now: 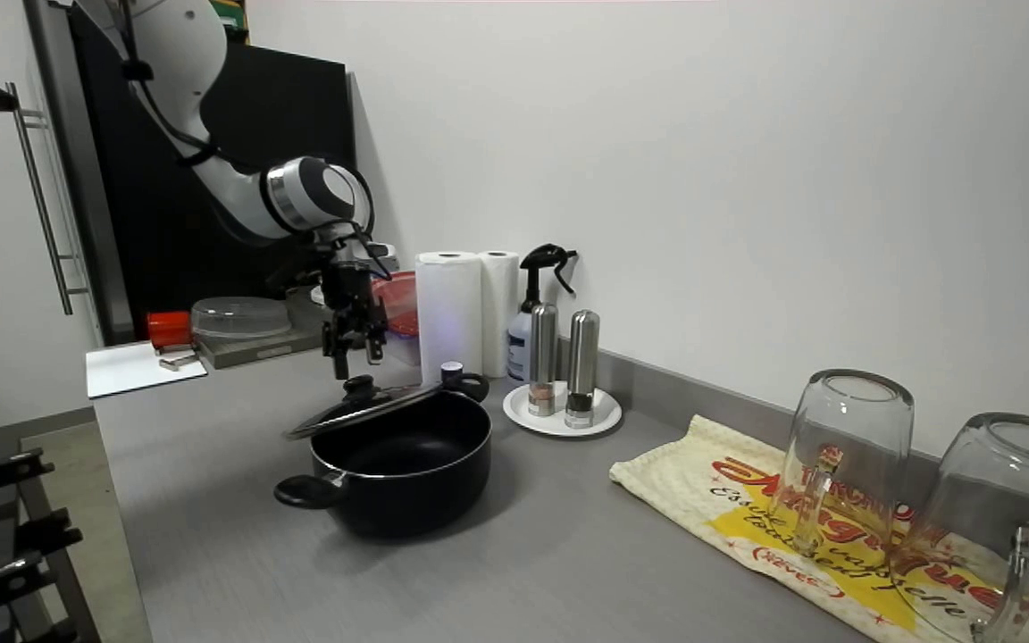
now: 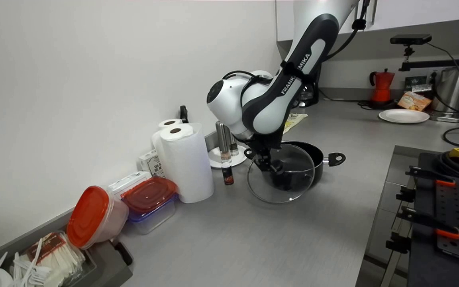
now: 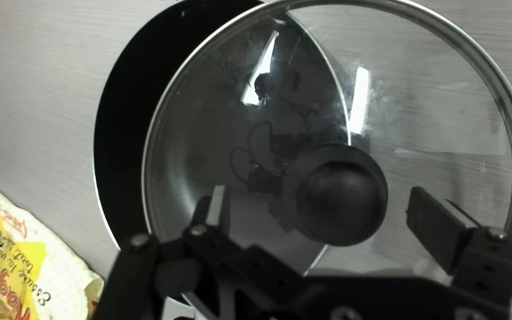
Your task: Remove the lid from the pot.
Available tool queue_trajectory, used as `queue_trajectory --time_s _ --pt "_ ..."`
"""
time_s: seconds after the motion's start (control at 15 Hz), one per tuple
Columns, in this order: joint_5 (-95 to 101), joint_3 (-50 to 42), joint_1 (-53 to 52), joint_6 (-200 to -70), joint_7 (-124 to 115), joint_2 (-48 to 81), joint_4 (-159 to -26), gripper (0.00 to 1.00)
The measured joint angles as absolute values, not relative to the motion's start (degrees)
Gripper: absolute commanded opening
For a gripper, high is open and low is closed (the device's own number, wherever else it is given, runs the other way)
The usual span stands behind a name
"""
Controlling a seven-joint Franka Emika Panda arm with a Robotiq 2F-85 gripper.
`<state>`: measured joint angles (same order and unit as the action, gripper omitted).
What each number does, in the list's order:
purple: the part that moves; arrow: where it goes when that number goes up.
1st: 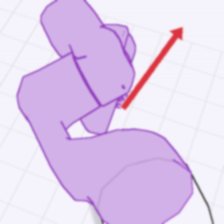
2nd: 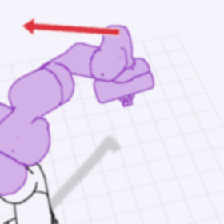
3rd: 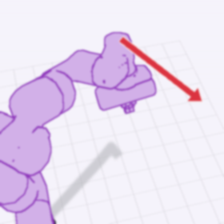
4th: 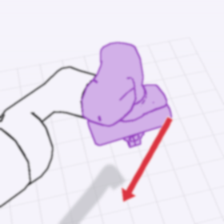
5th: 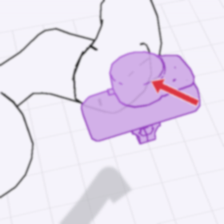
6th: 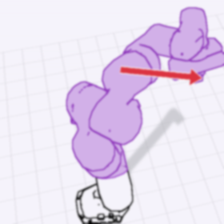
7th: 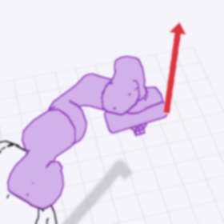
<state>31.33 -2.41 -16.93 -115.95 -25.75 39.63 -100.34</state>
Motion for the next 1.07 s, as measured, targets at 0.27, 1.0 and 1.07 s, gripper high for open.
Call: queue_trajectory --time_s 0.27,1.0,1.07 --pt "31.29 -2.41 -16.93 -116.02 -25.75 39.74 -99.46 1.0" --pt "30.83 -2.41 -16.93 -116.35 -25.75 42.08 -99.42 0.51" --pt "30.83 -2.41 -16.93 -116.35 -25.75 42.1 -99.42 0.44"
